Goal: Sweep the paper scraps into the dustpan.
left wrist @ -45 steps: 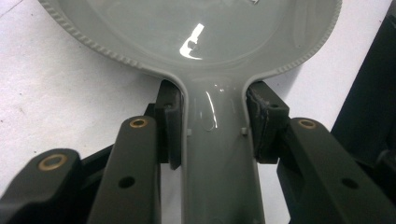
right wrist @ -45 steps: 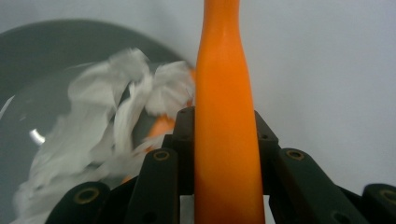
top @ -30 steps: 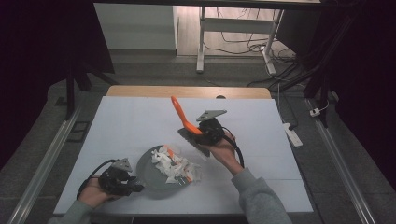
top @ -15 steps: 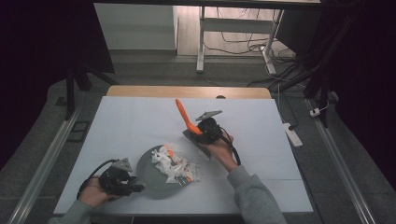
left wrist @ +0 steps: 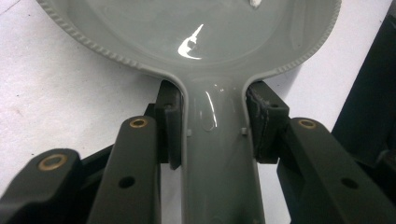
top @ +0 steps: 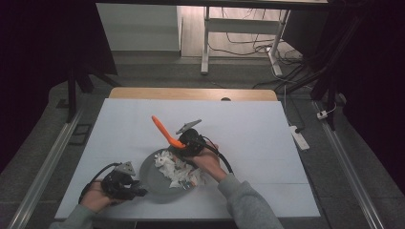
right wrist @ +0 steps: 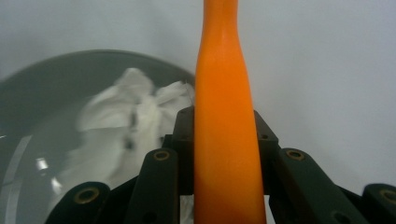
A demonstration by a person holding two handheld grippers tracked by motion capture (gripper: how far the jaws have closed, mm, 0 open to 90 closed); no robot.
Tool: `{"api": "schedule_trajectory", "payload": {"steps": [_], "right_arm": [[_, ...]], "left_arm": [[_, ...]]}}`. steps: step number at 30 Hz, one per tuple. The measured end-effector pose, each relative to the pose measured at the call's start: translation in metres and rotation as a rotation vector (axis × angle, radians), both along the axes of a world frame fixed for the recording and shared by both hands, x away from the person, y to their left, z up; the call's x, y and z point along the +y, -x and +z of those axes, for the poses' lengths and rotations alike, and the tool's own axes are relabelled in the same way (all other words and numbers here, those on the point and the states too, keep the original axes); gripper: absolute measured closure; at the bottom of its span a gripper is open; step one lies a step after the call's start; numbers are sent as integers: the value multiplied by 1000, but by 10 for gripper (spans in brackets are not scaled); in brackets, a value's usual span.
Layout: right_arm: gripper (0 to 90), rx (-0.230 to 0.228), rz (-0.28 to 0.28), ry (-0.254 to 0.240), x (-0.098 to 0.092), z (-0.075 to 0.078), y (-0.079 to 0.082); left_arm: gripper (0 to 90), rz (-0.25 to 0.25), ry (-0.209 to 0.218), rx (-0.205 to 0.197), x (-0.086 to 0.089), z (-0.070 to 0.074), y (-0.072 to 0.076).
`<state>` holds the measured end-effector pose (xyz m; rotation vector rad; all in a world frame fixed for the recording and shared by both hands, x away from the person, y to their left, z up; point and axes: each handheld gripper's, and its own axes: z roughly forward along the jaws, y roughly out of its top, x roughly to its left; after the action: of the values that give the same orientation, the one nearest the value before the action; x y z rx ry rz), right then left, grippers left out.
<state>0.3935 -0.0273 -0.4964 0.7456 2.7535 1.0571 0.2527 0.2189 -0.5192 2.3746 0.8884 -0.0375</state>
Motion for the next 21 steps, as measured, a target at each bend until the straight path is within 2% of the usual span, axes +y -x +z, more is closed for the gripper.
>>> {"api": "schedule_trajectory", "payload": {"steps": [2, 4, 6, 11, 15, 18, 21], "right_arm": [[702, 26, 47, -26, 2, 5, 8], [702, -9, 69, -32, 2, 12, 14], [701, -27, 68, -70, -3, 21, 16], [701, -77, -1, -157, -27, 42, 11], [701, -115, -73, -183, -47, 51, 7], [701, -117, -123, -182, -61, 52, 4], [701, -110, -160, -159, -73, 47, 4]], "left_arm": [[616, 1, 1, 0, 0, 0, 0], [616, 0, 0, -1, 0, 0, 0], [616, 0, 0, -2, 0, 0, 0], [615, -2, 0, -3, 0, 0, 0], [615, -6, -1, -3, 1, 0, 0], [615, -8, 0, -3, 1, 0, 1], [615, -11, 0, -2, 1, 0, 2]]}}
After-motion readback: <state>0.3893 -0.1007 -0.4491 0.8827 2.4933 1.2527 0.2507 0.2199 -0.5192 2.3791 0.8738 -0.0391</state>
